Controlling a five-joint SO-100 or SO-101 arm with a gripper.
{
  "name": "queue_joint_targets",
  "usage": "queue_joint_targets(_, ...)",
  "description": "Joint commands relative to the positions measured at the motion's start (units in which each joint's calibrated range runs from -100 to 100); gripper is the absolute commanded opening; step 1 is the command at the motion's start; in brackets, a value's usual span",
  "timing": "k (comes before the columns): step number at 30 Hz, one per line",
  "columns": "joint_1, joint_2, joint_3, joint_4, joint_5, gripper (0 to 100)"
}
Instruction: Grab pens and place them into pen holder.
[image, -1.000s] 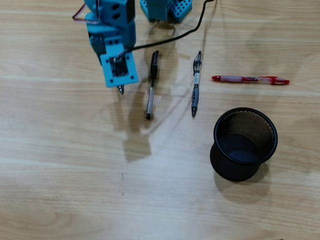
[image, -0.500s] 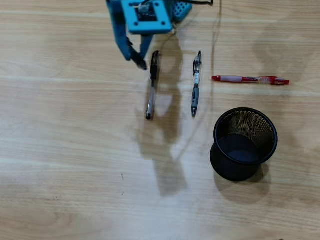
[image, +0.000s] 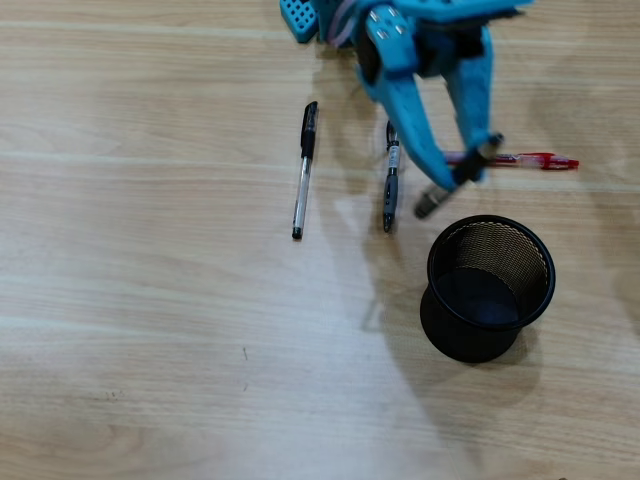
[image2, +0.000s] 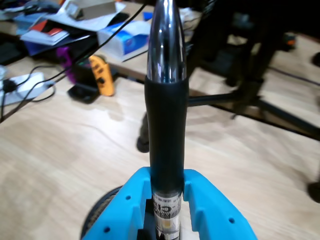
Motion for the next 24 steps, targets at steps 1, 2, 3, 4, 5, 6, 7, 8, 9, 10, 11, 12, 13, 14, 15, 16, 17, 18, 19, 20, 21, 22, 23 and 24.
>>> queue_joint_targets(1,-2.6,1.9,3.8,-12.9,-2.1,2)
queue_joint_targets(2,-3.0,2.7,5.0,-15.6,-2.7,2)
queue_joint_targets(3,-3.3,3.4,6.0,-18.0,-3.1,2)
queue_joint_targets(4,-3.6,3.9,7.0,-20.3,-3.5,2)
queue_joint_targets(5,-3.7,4.5,8.0,-22.3,-3.7,2)
queue_joint_targets(6,-3.8,4.9,8.6,-23.8,-3.8,2)
queue_joint_targets(7,-3.9,5.4,9.3,-25.5,-3.8,2)
queue_joint_targets(8,-3.9,5.5,9.3,-25.5,-3.8,2)
queue_joint_targets(9,-3.9,5.5,9.3,-25.3,-3.8,2)
queue_joint_targets(10,-3.9,5.5,9.3,-25.2,-3.8,2)
queue_joint_targets(11,-3.8,5.5,9.4,-25.2,-3.8,2)
queue_joint_targets(12,-3.8,5.5,9.4,-25.2,-3.8,2)
queue_joint_targets(13,-3.8,5.5,9.4,-25.2,-3.8,3)
queue_joint_targets(14,-3.8,5.5,9.4,-25.1,-3.8,5)
queue_joint_targets(15,-3.8,5.5,9.4,-25.1,-3.8,8)
queue_joint_targets(16,-3.8,5.5,9.4,-25.1,-3.8,11)
queue_joint_targets(17,-3.8,5.5,9.4,-25.1,-3.8,16)
queue_joint_targets(18,-3.9,5.5,9.6,-25.1,-3.8,19)
queue_joint_targets(19,-3.9,5.5,9.7,-25.1,-3.8,23)
queue_joint_targets(20,-4.0,5.5,9.7,-25.1,-3.8,24)
queue_joint_targets(21,-4.0,5.5,9.7,-25.1,-3.8,24)
queue_joint_targets(22,-4.0,5.5,9.7,-25.1,-3.8,23)
queue_joint_targets(23,-4.0,5.3,9.7,-25.1,-3.6,22)
queue_joint_targets(24,-4.0,5.2,9.7,-25.0,-3.5,22)
